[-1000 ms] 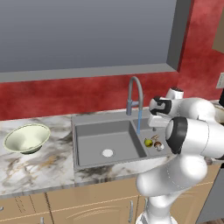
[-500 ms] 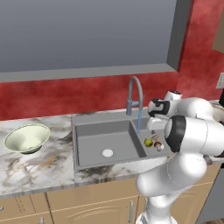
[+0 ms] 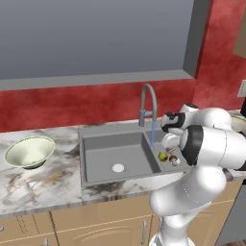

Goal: Pick the mushrooms from the sink and place them in one bowl. Place the pear in the other bowl. Then turn off the sink faucet.

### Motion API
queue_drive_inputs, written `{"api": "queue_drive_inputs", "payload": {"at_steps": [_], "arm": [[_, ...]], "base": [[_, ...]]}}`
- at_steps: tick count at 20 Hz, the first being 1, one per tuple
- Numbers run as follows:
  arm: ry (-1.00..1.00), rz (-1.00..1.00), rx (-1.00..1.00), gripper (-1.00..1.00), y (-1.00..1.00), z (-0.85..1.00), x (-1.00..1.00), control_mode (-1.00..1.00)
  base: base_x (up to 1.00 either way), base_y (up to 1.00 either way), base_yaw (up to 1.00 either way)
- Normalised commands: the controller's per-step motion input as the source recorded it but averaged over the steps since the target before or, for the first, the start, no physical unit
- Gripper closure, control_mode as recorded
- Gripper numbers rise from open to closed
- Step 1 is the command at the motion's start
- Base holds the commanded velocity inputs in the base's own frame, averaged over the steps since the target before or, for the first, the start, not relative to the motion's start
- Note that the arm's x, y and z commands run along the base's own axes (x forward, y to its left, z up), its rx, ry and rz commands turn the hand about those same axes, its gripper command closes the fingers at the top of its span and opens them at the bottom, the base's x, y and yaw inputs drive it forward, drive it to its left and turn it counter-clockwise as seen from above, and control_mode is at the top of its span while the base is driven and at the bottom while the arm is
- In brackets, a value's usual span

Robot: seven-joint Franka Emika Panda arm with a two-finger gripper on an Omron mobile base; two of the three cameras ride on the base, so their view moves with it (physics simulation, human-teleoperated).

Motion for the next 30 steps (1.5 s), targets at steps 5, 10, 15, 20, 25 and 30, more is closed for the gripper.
{"api": "queue_drive_inputs", "payload": {"at_steps": [5, 10, 15, 20, 25, 30], "arm": [[-0.13, 0.17, 0.0, -1.0, 0.0, -0.17, 0.03, -1.0], [-0.12, 0.21, 0.0, -1.0, 0.0, -0.16, 0.13, -1.0], [-0.08, 0.2, 0.0, -1.0, 0.0, -0.16, 0.18, -1.0], [0.0, 0.16, -0.02, -1.0, 0.0, -0.14, 0.23, -1.0], [0.01, 0.11, -0.02, -1.0, 0.0, -0.1, 0.27, -1.0], [0.04, 0.08, 0.0, -1.0, -0.01, -0.15, 0.26, -1.0]], "base": [[0.0, 0.0, 0.0], [0.0, 0.0, 0.0], [0.0, 0.0, 0.0], [0.0, 0.0, 0.0], [0.0, 0.0, 0.0], [0.0, 0.0, 0.0]]}}
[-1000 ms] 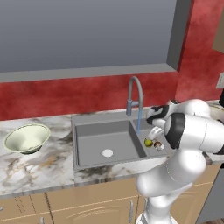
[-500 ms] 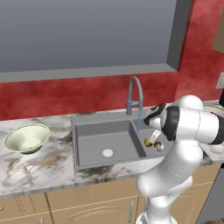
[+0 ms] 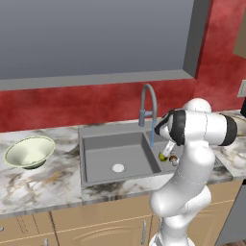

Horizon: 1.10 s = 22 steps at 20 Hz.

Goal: Pick the mushrooms from the sink and place them in one bowl. Place the pear in the other bowl. Then turn off the sink faucet.

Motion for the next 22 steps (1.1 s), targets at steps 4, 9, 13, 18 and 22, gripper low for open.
{"api": "queue_drive_inputs", "payload": {"at_steps": [4, 9, 13, 18, 22], "arm": [[0.03, 0.08, 0.0, -1.0, -0.01, -0.27, 0.11, -1.0], [0.04, 0.08, 0.0, -1.0, -0.01, -0.29, 0.04, -1.0], [0.04, 0.05, 0.0, -1.0, 0.0, -0.23, 0.06, -1.0], [0.02, 0.02, 0.0, -1.0, 0.0, -0.19, 0.13, -1.0], [0.0, 0.0, 0.0, -1.0, 0.0, -0.14, 0.18, -1.0]], "base": [[0.0, 0.0, 0.0], [0.0, 0.0, 0.0], [0.0, 0.0, 0.0], [0.0, 0.0, 0.0], [0.0, 0.0, 0.0]]}}
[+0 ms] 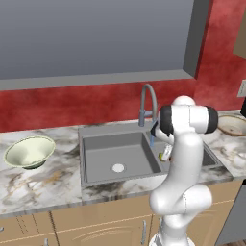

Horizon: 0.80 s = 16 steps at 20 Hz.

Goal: Pick the mushrooms from the sink and place them in one bowl. Place the pear in the other bowl. Then turn off the sink faucet.

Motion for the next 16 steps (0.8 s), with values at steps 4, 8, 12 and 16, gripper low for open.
{"api": "queue_drive_inputs", "payload": {"at_steps": [4, 8, 12, 16], "arm": [[0.0, -0.04, 0.0, -1.0, 0.0, -0.14, 0.18, -1.0], [0.01, -0.06, 0.0, -1.0, 0.0, -0.18, 0.14, -1.0], [0.03, -0.06, 0.0, -1.0, 0.0, -0.18, 0.03, -1.0], [0.02, -0.04, 0.0, -1.0, 0.0, -0.18, 0.0, -1.0]], "base": [[0.0, 0.0, 0.0], [0.0, 0.0, 0.0], [0.0, 0.0, 0.0], [0.0, 0.0, 0.0]]}}
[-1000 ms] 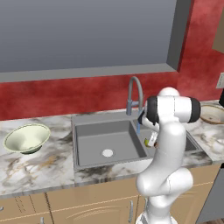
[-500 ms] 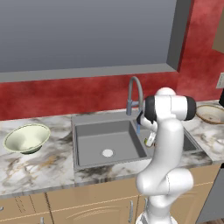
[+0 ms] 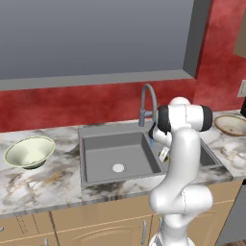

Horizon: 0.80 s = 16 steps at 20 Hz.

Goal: Pick the mushrooms from the sink and place them in one bowl. Place the pear in the other bowl. Then turn off the sink faucet.

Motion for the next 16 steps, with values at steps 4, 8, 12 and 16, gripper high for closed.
{"api": "queue_drive_inputs", "payload": {"at_steps": [4, 8, 12, 16], "arm": [[0.0, -0.01, 0.0, -1.0, 0.01, -0.25, 0.0, -1.0], [0.0, 0.0, 0.0, 1.0, 0.07, -0.46, -0.01, -1.0], [0.0, 0.0, 0.0, 1.0, 0.02, -0.22, -0.05, -1.0], [0.0, 0.0, 0.0, 1.0, 0.0, -0.02, -0.14, -1.0]], "base": [[0.0, 0.0, 0.0], [0.0, 0.0, 0.0], [0.0, 0.0, 0.0], [0.0, 0.0, 0.0]]}}
